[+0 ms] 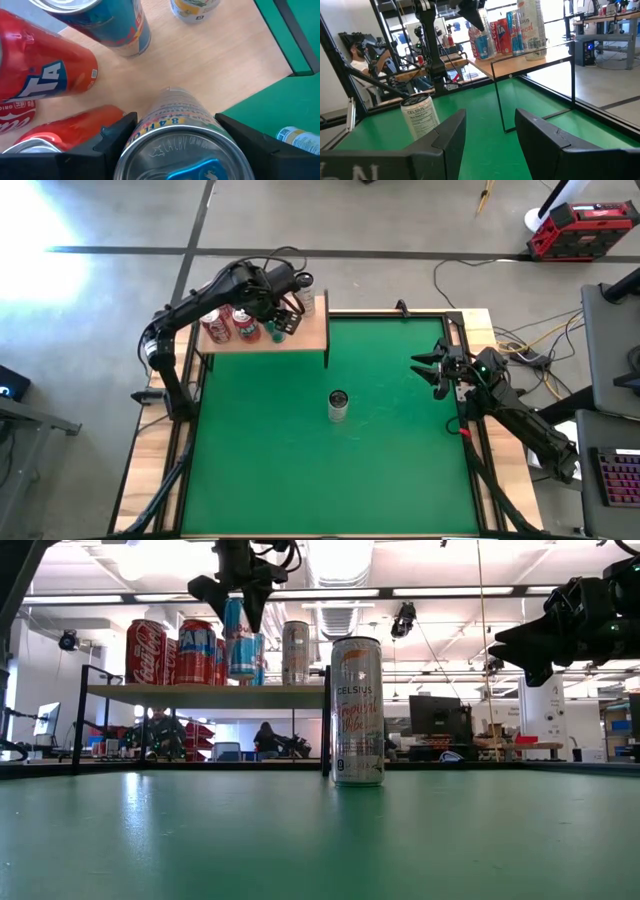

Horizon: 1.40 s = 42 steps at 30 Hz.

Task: Place canned beverage on shelf
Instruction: Put the blue soda can aligned with the other blue soda can on the shelf

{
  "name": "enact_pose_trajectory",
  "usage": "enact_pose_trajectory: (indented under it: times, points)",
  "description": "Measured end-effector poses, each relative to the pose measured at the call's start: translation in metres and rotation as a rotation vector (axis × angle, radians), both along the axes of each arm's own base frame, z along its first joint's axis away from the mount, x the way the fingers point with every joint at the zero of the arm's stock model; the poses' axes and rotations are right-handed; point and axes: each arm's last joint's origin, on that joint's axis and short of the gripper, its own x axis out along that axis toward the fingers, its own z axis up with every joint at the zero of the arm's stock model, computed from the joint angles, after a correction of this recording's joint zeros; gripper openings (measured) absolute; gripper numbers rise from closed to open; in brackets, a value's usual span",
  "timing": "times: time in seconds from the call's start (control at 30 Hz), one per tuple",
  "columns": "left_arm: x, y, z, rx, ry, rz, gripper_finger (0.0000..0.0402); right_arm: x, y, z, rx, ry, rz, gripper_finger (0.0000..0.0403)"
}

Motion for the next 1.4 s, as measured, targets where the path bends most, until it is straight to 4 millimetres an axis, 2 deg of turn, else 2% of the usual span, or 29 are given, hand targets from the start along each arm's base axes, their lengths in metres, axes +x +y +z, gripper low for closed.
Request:
enact_pose_trajectory:
  times: [0.6,1.4]
  points:
    - [0.001,0.005,-0.012,-0.008,0.031,-0.013,0.0239,0.000,0.000,0.000,0.000,0.000,0.000,0.0162]
    - [-0.001,0.013,-0.013,0.003,0.023,-0.009,0.0241,0.000,0.000,0.000,0.000,0.000,0.000,0.0162]
